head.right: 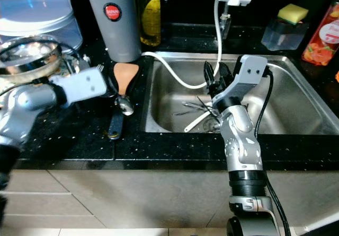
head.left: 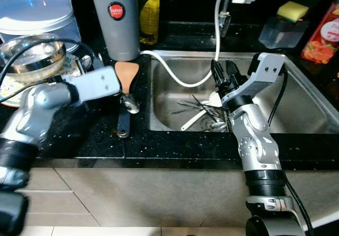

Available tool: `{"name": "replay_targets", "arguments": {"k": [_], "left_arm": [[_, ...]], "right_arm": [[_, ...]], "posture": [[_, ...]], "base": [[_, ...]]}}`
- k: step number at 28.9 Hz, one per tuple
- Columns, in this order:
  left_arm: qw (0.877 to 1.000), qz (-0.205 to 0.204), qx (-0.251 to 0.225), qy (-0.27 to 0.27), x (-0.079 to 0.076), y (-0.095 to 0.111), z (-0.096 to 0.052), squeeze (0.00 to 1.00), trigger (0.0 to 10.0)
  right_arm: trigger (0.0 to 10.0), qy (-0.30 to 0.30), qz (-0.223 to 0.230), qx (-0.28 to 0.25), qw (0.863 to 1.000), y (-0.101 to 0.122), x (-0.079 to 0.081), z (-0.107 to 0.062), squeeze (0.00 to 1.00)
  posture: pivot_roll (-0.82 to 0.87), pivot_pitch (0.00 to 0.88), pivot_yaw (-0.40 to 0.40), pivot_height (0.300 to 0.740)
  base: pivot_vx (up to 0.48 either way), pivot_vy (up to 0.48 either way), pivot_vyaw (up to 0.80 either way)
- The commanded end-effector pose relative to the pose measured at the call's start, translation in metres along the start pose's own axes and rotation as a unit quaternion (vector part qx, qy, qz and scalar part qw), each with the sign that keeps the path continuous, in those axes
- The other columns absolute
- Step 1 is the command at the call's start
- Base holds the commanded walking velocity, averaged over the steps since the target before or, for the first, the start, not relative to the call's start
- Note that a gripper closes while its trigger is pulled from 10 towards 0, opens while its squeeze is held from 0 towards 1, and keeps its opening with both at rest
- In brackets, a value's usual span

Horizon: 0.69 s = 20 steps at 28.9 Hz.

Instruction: Kitchen organization

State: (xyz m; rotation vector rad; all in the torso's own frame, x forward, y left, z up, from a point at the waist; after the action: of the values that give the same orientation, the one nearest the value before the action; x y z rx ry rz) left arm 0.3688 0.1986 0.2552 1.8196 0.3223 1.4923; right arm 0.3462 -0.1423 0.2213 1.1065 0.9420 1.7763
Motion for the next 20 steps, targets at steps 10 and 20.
{"name": "replay_targets", "arguments": {"k": [10, 20], "left_arm": [[0.924, -0.342, 0.043, 0.164, -0.009, -0.002, 0.015, 0.28, 10.0], [0.868, -0.390, 0.170, 0.257, -0.008, -0.040, 0.003, 1.00, 10.0]], "right_arm": [[10.0, -0.017, -0.010, -0.006, 1.000, 0.003, -0.007, -0.006, 0.00], [10.0, -0.012, -0.009, -0.004, 1.000, 0.002, -0.005, -0.005, 0.00]], "posture": [[0.14, 0.000, -0.022, 0.740], [0.13, 0.000, -0.021, 0.740]], "base": [[0.000, 0.000, 0.00], [0.000, 0.000, 0.00]]}}
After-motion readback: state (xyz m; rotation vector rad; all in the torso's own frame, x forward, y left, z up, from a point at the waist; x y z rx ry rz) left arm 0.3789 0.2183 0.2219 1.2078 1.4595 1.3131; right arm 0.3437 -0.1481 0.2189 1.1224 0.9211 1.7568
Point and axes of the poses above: a point about 5 cm out from each wrist's last joint towards the gripper, its own z axis pointing out of the wrist towards the gripper, its own y axis along the axis of the wrist's last joint, x = y × z, the point moved 1 cm from there along z, pointing out of the wrist towards the gripper, and after that the axes turned 6 degrees about z, right-handed, at the moved point
